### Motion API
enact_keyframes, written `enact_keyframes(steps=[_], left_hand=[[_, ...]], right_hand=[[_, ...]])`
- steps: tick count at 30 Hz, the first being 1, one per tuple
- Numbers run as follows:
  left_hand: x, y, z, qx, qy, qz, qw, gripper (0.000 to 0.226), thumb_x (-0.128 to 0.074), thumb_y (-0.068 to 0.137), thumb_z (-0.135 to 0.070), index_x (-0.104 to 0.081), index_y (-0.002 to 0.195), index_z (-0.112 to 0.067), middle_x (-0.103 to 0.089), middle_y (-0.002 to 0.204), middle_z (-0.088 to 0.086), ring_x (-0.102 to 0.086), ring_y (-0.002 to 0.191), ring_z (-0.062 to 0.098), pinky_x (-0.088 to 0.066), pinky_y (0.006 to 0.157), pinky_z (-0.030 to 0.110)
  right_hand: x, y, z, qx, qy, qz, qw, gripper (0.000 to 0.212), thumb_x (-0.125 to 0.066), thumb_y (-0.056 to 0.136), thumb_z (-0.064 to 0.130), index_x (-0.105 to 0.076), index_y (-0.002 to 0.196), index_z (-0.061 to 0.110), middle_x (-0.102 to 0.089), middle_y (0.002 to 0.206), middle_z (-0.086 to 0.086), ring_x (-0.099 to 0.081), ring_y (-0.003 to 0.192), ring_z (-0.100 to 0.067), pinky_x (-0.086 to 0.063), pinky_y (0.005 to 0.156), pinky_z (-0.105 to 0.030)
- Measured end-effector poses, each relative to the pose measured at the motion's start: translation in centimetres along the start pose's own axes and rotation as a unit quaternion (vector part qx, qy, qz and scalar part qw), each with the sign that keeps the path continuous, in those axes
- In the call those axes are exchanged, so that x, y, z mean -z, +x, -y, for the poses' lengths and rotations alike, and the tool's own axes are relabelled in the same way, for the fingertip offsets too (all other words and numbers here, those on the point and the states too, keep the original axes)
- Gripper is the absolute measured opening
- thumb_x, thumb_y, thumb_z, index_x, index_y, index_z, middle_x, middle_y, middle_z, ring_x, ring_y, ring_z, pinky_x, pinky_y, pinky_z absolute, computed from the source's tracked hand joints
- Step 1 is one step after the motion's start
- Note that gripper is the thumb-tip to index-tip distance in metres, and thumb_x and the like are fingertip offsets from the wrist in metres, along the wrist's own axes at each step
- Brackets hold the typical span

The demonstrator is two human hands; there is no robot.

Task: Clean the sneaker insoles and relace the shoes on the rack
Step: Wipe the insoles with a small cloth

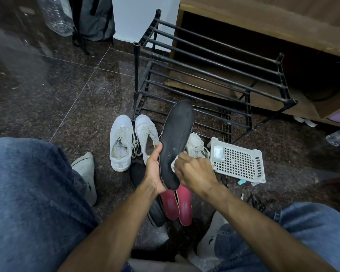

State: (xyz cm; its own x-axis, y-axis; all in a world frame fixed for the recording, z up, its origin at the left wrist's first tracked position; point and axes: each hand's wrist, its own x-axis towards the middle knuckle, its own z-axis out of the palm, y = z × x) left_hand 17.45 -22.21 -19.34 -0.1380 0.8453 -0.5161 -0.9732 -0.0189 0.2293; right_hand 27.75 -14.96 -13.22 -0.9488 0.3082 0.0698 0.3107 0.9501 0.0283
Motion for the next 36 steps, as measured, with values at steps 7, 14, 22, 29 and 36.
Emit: enact_keyframes(steps=[7, 14, 22, 29, 36], left_hand=[[0.4, 0.2, -0.1, -0.006, 0.008, 0.003, 1.0, 0.065, -0.048, 0.087, -0.058, -0.073, 0.099, 0.0, -0.068, 0.094, 0.015, -0.064, 0.083, 0.024, -0.053, 0.082, 0.035], [-0.1, -0.3, 0.2, -0.008, -0.005, 0.016, 1.0, 0.053, -0.057, 0.084, -0.052, -0.071, 0.11, -0.008, -0.069, 0.106, 0.011, -0.065, 0.096, 0.025, -0.049, 0.09, 0.036], [-0.1, 0.1, 0.2, -0.006, -0.005, 0.028, 1.0, 0.06, -0.04, 0.095, -0.044, -0.059, 0.125, 0.005, -0.059, 0.126, 0.028, -0.06, 0.117, 0.032, -0.045, 0.103, 0.039], [0.1, 0.2, 1.0, -0.051, 0.061, 0.01, 0.997, 0.036, -0.057, 0.078, -0.031, -0.076, 0.09, -0.003, -0.072, 0.089, 0.015, -0.07, 0.078, 0.027, -0.058, 0.077, 0.036], [0.2, 0.8, 0.1, -0.074, 0.048, -0.011, 0.996, 0.055, -0.049, 0.09, -0.049, -0.058, 0.129, -0.011, -0.066, 0.123, 0.012, -0.064, 0.109, 0.025, -0.052, 0.092, 0.036]], right_hand=[[-0.6, -1.3, 0.3, 0.08, 0.032, 0.03, 0.996, 0.017, -0.069, 0.078, 0.023, -0.06, 0.066, 0.016, -0.051, 0.072, 0.003, -0.046, 0.034, -0.022, -0.037, 0.032, -0.027], [-0.1, 1.7, -0.7, -0.134, 0.111, 0.011, 0.985, 0.024, -0.047, 0.096, 0.033, -0.067, 0.098, 0.019, -0.058, 0.102, 0.004, -0.064, 0.079, -0.03, -0.05, 0.07, -0.04], [0.5, -0.3, 0.8, 0.0, 0.167, 0.07, 0.984, 0.014, -0.054, 0.093, 0.024, -0.068, 0.096, 0.023, -0.056, 0.097, 0.006, -0.062, 0.074, -0.028, -0.051, 0.067, -0.042], [1.3, 4.3, -3.2, -0.175, 0.127, -0.007, 0.976, 0.02, -0.053, 0.096, 0.029, -0.071, 0.102, 0.023, -0.06, 0.104, 0.006, -0.064, 0.089, -0.028, -0.048, 0.072, -0.034], [0.8, -0.2, 0.9, -0.038, 0.164, 0.081, 0.982, 0.019, -0.053, 0.094, 0.026, -0.068, 0.106, 0.026, -0.059, 0.103, 0.005, -0.064, 0.09, -0.027, -0.05, 0.075, -0.04]])
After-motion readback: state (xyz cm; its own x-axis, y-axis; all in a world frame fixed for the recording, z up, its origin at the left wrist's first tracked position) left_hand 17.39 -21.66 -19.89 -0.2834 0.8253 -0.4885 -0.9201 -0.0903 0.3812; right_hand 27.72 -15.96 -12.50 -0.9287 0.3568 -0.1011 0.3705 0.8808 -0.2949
